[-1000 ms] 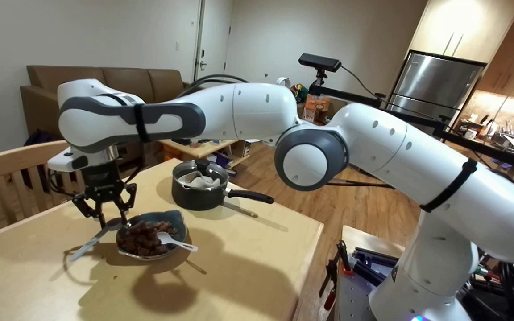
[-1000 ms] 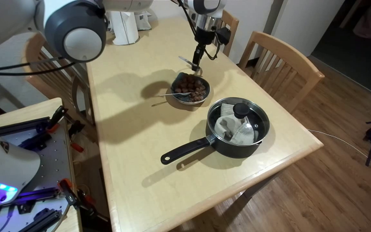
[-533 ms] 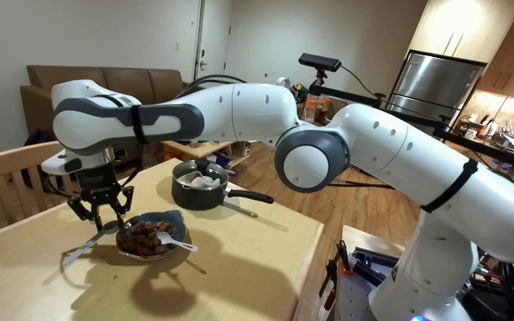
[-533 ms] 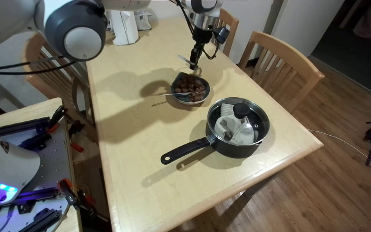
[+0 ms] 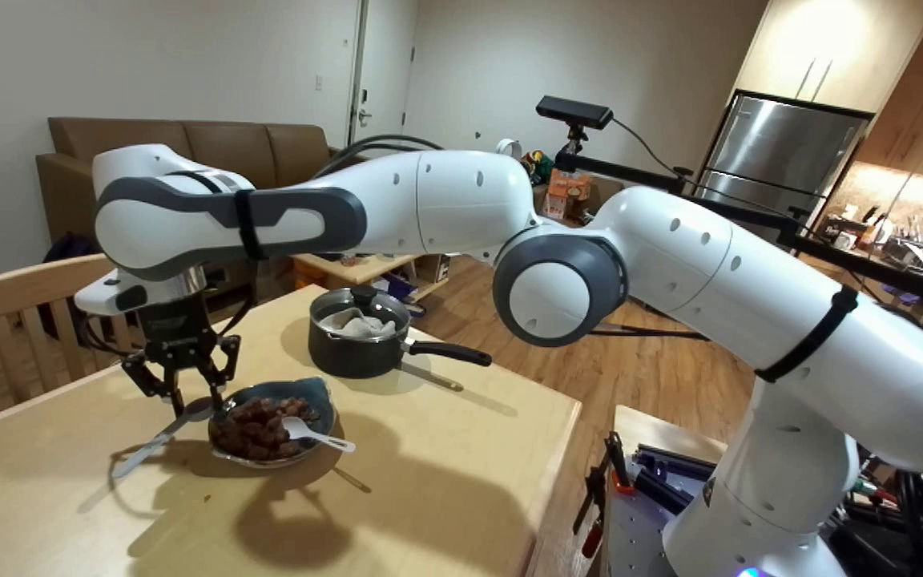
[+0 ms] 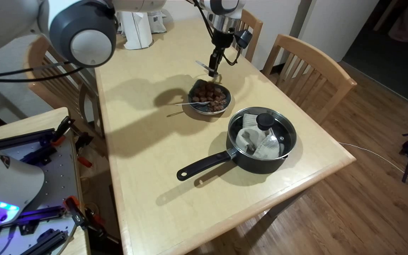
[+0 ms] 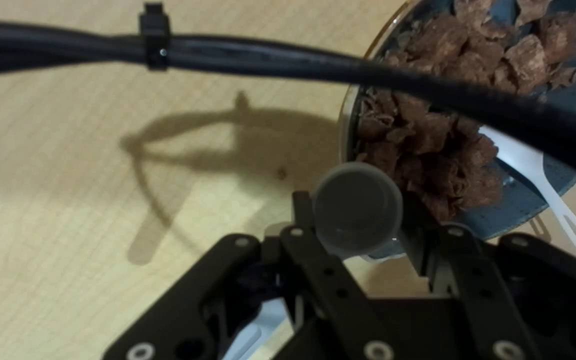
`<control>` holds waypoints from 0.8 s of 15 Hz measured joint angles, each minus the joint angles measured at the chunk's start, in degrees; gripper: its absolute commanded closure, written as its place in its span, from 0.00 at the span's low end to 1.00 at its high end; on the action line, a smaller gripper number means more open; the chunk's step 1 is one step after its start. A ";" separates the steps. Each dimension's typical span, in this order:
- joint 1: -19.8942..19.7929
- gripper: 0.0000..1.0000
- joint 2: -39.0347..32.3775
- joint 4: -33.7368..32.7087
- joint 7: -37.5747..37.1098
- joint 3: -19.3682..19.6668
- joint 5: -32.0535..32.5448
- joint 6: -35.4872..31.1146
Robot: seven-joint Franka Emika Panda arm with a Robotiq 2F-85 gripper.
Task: Put the gray spoon in the bowl
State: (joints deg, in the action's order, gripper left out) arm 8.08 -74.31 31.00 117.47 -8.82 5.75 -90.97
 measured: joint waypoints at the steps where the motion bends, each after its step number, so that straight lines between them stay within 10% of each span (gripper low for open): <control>1: 0.07 0.80 0.01 -0.04 0.00 0.02 0.03 0.00; 12: 5.61 0.80 6.02 -0.22 -0.01 1.80 1.50 0.41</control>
State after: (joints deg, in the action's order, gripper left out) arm 13.69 -68.29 30.77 117.46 -7.01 7.26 -90.56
